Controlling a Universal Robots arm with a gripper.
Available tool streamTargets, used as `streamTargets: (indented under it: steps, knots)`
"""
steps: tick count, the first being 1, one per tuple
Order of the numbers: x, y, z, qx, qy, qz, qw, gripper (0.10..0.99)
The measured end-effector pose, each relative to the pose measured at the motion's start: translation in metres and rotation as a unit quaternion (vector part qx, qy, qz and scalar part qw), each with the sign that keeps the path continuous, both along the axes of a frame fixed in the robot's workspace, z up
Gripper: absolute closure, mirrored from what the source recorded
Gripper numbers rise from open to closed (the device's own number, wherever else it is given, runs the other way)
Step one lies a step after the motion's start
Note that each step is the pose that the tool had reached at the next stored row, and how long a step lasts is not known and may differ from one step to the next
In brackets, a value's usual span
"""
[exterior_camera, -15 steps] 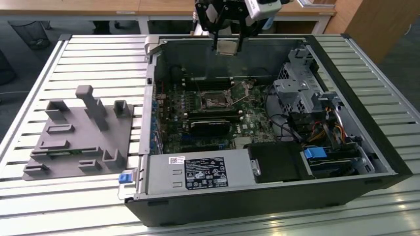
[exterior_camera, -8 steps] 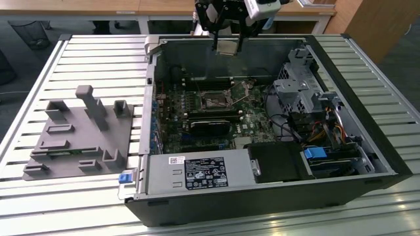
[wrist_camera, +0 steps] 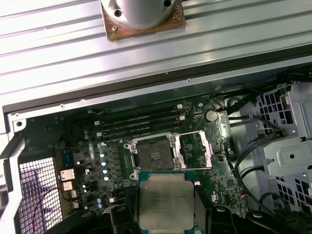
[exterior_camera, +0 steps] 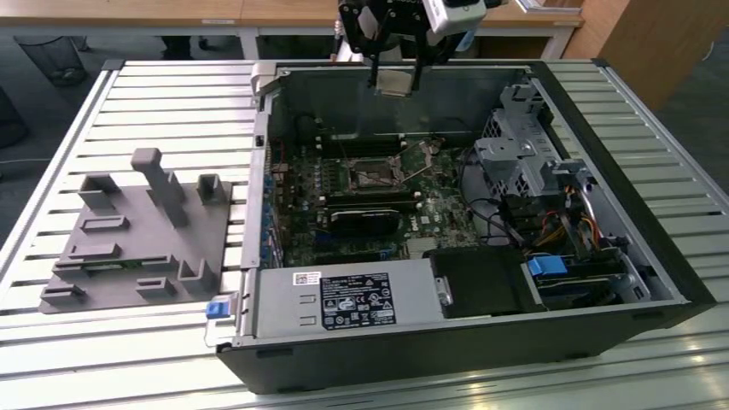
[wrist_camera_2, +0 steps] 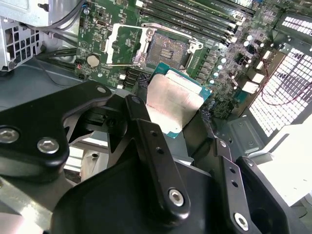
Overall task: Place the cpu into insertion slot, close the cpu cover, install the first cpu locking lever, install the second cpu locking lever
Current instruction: 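Place the cpu into insertion slot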
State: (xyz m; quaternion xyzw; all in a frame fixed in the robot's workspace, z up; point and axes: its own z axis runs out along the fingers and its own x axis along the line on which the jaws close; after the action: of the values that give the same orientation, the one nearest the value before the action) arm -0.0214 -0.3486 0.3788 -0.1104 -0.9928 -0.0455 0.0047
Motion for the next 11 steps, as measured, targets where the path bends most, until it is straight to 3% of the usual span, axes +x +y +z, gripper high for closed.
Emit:
streamTargets:
  steps: [11]
  knots:
    - [0.0, 0.0, 0.0, 0.0, 0.0, -0.015, 0.9999, 0.545]
